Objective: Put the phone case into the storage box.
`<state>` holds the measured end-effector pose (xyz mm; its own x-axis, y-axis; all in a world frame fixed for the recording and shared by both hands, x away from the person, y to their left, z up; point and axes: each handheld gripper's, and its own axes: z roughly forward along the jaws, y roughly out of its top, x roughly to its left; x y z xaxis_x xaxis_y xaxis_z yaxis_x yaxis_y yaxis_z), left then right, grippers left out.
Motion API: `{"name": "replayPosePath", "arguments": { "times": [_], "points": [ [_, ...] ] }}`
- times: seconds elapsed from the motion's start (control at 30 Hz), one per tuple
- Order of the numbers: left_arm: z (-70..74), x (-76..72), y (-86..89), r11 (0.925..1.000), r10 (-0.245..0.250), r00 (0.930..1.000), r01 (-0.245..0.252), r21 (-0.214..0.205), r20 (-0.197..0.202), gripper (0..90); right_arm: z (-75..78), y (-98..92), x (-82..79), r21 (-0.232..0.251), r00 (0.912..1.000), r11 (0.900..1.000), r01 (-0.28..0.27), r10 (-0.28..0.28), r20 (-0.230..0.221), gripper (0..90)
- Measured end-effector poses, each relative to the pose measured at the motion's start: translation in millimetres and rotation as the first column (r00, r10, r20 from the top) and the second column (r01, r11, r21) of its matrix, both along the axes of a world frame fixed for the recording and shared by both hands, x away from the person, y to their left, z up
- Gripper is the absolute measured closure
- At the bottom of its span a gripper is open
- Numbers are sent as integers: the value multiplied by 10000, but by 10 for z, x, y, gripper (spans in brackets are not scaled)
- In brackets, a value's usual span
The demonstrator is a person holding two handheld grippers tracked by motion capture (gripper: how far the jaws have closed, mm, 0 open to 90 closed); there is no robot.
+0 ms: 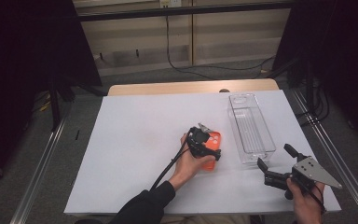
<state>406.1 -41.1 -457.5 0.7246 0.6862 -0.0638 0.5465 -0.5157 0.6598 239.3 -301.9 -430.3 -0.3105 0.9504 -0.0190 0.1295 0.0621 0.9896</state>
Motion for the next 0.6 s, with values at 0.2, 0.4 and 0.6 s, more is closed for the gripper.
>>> {"name": "replayPosePath", "arguments": {
  "times": [0.2,0.4,0.6],
  "points": [
    [-16,-41,-25,9994,100,9997,-107,323,216,23,-1,-1,0,-36,10000,10000,-20,20,-23,0],
    [-18,-46,-34,9992,175,9996,-183,357,222,21,-4,3,1,-14,10000,10000,-55,55,-36,0],
    [-43,-66,-15,9998,173,9992,-177,116,368,18,-5,5,4,-17,10000,10000,-74,74,-68,0]
  ]
}}
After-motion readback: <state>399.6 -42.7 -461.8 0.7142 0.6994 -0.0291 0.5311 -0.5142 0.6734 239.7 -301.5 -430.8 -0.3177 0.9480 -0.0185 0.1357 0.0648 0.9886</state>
